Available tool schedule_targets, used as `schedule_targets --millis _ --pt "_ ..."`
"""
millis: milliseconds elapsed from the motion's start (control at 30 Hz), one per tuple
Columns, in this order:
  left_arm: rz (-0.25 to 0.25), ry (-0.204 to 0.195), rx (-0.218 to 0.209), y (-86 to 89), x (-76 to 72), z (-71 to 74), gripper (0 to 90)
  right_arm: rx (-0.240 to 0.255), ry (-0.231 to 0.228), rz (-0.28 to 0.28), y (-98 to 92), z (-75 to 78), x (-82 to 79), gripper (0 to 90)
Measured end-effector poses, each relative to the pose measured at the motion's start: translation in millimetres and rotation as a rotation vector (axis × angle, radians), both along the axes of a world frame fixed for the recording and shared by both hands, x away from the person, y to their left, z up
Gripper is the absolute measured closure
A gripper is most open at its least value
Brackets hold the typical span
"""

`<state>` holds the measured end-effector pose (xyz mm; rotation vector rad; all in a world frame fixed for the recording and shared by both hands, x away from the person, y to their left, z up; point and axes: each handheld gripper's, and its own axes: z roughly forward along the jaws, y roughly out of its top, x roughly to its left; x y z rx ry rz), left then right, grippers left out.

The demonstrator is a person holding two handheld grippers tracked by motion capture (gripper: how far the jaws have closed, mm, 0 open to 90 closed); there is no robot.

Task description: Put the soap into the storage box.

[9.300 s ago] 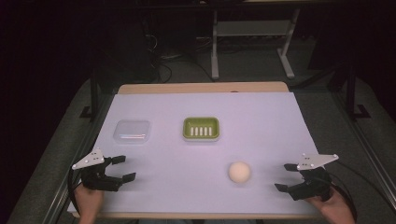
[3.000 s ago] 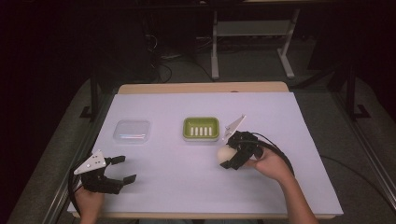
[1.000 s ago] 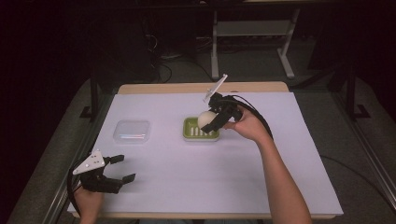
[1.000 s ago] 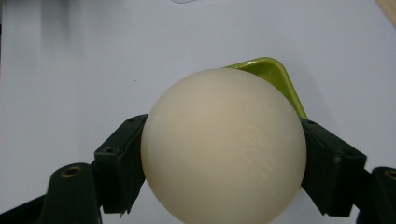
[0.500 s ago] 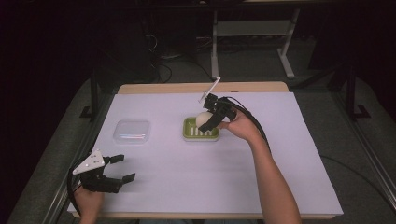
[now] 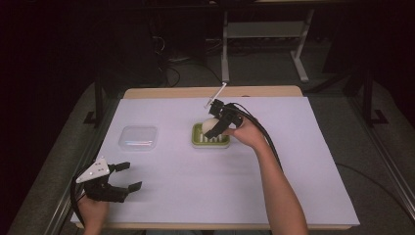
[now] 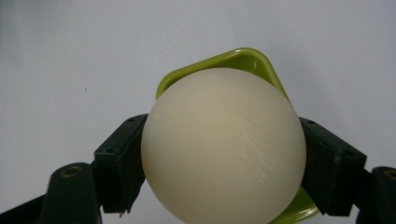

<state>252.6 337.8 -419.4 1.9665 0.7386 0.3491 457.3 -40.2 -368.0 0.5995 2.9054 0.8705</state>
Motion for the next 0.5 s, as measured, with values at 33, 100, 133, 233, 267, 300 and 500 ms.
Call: schedule_targets --millis 33,100,133,233,267,300,500 --pt "0.001 0.001 0.000 -0.1 -0.1 0.0 13.3 -0.001 0.001 -0.004 0.3 -0.6 0.3 23.3" --pt "0.002 0.003 0.000 -0.5 -0.4 0.1 13.2 0.002 0.002 -0.007 0.6 -1.6 1.2 23.3" --pt "0.001 0.002 0.000 -0.5 -0.5 0.1 13.3 0.003 -0.002 -0.007 0.7 -2.2 1.7 23.3" --pt "0.002 0.002 -0.002 -0.7 -0.5 0.1 13.3 0.002 -0.001 -0.012 1.6 -3.6 2.6 23.3" --pt "0.002 0.003 -0.001 -0.6 -0.5 0.1 13.3 0.002 -0.001 -0.013 1.9 -4.1 2.9 23.3" --pt "0.002 0.003 -0.001 -0.7 -0.5 0.1 13.3 0.002 0.000 -0.012 2.1 -4.6 3.2 23.3" --pt "0.002 0.001 0.001 -0.4 -0.4 0.1 13.3 -0.001 0.012 -0.018 3.5 -8.6 5.1 23.3"
